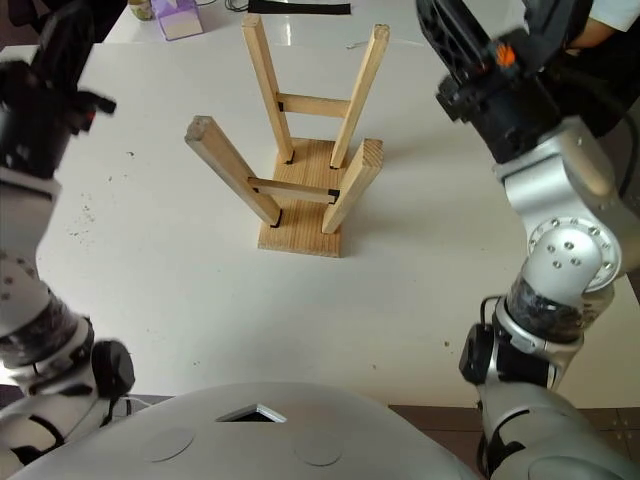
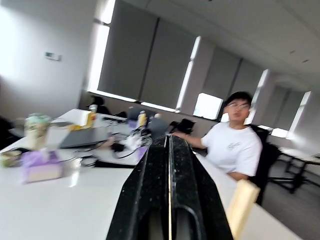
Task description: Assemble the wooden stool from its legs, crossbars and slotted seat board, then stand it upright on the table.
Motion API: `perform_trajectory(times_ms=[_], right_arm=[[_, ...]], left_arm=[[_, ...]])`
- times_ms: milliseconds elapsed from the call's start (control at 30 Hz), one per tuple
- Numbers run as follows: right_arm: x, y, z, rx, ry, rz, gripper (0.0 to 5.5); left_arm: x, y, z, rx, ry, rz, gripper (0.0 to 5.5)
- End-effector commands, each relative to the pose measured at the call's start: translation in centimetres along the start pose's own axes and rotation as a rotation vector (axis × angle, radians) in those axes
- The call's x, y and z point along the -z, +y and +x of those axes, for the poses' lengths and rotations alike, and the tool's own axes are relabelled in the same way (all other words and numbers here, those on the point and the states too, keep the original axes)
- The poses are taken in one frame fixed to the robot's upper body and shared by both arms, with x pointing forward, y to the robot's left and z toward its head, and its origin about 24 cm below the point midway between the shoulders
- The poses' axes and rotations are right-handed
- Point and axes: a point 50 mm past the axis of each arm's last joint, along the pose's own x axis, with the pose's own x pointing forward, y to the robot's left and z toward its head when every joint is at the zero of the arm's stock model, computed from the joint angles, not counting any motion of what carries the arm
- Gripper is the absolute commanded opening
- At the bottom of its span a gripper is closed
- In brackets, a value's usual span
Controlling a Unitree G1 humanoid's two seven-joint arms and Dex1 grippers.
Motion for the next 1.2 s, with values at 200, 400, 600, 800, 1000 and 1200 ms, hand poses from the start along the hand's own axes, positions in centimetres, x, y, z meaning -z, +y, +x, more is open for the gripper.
perform_trajectory(times_ms=[200,400,600,800,1000,1200], right_arm=[[1.5,1.6,2.7,-0.133,0.148,-0.052,0.0],[-1.8,1.8,2.9,-0.245,-0.016,0.004,0.0],[5.3,1.1,-0.5,-0.22,0.313,0.007,0.0],[10.7,1.6,-2.1,-0.216,0.45,0.005,0.0],[4.2,0.7,0.7,-0.198,0.107,0.054,0.0],[2.1,-5.9,0.0,0.169,0.018,0.074,0.0]], left_arm=[[2.2,-3.4,3.2,0.124,0.221,-0.184,0.01],[1.0,-3.8,3.5,0.163,0.178,-0.202,0.01],[5.9,-2.7,1.5,0.078,0.387,-0.276,0.01],[13.0,-0.7,-2.0,-0.006,0.599,-0.291,0.01],[7.3,-1.8,0.0,0.112,0.295,-0.287,0.01],[-2.0,1.6,0.3,0.02,-0.136,-0.208,0.01]])
